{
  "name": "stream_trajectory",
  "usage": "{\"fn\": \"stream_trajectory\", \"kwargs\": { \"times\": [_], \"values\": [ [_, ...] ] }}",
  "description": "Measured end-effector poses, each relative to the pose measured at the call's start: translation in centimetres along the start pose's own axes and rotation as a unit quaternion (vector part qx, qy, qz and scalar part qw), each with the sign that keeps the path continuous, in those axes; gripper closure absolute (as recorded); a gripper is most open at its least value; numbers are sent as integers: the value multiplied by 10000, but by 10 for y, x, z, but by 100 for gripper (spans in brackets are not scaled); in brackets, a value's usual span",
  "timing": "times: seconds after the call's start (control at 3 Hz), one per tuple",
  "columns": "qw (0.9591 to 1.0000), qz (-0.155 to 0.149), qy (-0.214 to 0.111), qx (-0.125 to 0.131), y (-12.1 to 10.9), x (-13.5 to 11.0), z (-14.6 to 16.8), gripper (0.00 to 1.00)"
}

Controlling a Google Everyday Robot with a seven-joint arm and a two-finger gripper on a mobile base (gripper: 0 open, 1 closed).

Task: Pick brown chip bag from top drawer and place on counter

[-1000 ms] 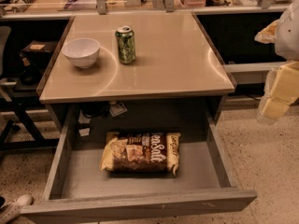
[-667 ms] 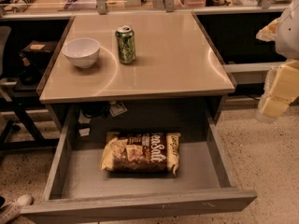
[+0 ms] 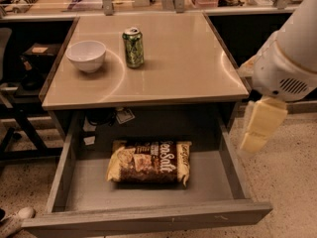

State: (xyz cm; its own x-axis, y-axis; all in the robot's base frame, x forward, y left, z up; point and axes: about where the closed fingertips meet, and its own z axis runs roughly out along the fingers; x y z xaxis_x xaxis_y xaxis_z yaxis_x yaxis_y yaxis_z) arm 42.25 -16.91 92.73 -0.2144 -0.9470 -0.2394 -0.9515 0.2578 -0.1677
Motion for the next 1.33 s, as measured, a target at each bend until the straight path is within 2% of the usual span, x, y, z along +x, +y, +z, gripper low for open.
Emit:
{"fn": "stream_trajectory", "kwargs": {
  "times": [0.33, 1.0, 1.33],
  "values": [
    [9990, -23, -68, -443, 28, -12, 32, 0],
    [9986, -139, -92, -505, 34, -15, 37, 0],
    [9969, -271, -242, -693, 47, -39, 69, 0]
  ]
}}
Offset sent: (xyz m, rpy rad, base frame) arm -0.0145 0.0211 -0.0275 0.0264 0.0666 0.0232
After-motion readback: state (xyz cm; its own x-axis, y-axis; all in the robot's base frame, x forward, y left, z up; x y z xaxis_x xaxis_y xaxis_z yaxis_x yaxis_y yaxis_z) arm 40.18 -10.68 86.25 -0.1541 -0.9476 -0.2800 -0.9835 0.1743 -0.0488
